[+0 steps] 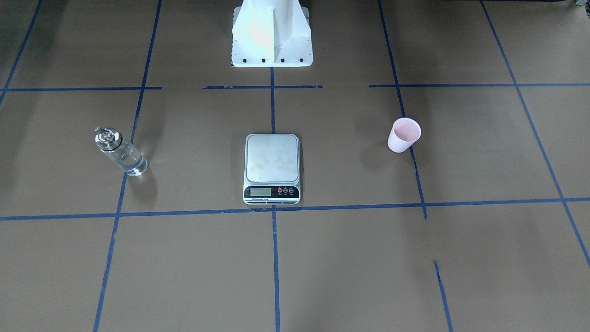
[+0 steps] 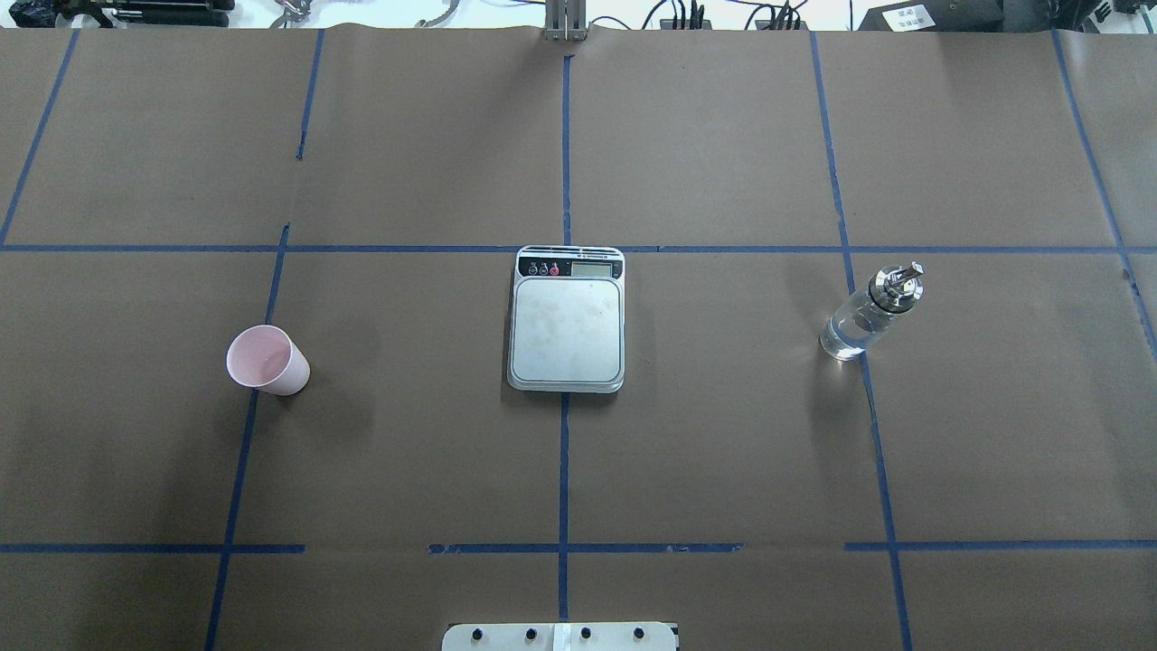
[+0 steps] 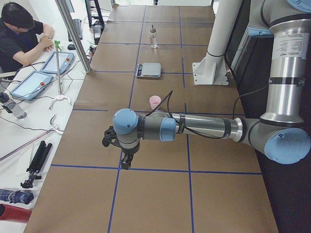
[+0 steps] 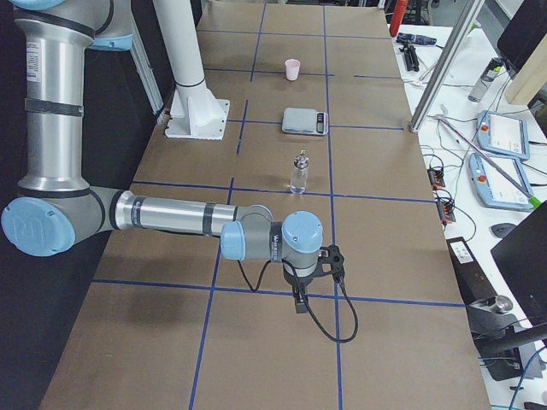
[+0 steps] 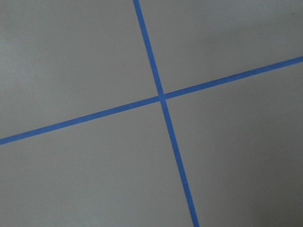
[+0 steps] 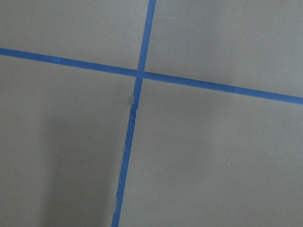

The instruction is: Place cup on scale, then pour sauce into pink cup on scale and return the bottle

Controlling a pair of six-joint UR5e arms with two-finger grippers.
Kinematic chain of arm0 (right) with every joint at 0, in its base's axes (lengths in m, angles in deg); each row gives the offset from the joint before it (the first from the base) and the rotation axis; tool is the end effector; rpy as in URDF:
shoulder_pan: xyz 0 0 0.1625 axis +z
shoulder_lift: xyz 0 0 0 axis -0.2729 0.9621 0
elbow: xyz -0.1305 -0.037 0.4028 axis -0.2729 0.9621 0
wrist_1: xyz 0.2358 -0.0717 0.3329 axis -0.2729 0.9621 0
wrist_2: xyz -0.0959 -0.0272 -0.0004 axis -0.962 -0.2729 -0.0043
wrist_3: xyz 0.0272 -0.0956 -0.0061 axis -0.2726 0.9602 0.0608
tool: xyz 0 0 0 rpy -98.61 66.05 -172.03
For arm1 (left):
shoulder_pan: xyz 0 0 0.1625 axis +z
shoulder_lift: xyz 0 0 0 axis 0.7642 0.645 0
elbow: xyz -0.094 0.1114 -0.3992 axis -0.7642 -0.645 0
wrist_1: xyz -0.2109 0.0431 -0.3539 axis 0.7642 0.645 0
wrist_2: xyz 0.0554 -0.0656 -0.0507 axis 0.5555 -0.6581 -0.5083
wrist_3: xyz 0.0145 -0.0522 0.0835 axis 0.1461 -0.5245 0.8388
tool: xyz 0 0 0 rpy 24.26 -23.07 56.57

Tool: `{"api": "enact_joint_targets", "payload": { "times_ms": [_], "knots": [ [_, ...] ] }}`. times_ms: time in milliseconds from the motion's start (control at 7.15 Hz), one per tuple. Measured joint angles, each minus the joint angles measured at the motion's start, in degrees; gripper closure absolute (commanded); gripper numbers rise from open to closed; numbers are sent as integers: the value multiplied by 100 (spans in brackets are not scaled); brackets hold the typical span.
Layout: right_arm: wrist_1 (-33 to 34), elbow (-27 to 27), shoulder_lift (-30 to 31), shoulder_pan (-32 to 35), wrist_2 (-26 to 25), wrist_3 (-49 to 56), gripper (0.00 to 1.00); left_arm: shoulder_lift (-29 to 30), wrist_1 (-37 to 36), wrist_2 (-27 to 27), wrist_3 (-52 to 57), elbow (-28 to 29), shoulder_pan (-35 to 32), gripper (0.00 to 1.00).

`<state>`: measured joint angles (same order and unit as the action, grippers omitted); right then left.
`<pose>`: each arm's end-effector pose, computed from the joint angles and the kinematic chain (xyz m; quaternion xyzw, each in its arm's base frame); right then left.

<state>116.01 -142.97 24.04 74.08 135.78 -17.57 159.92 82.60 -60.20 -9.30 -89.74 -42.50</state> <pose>0.0657 -0.4551 0.6741 0.0456 -0.3587 -0.0625 0.9302 -0.0805 -0.4904 0.6149 0.0848 0.3910 0.1165 0.9091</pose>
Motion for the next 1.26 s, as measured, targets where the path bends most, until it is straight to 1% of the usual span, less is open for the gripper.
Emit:
{"api": "enact_joint_targets", "payload": {
  "times_ms": [420, 560, 979, 1119, 1259],
  "knots": [
    [-73, -81, 4, -11, 2, 50, 0, -62, 192, -2, 30, -81, -2, 0],
    [-268, -82, 3, -17, 6, 46, 0, -72, 378, -7, 29, -75, -3, 0],
    [-936, -85, -104, -93, -8, -1, 0, -36, 1315, -2, 2, -53, 37, 0],
    [-1130, -84, -200, -122, -16, -4, 0, -16, 1753, -1, 0, -82, 57, 0],
    [-1288, -70, -237, -134, -11, -5, 0, -19, 2358, -7, -4, -88, 68, 0]
  ]
}}
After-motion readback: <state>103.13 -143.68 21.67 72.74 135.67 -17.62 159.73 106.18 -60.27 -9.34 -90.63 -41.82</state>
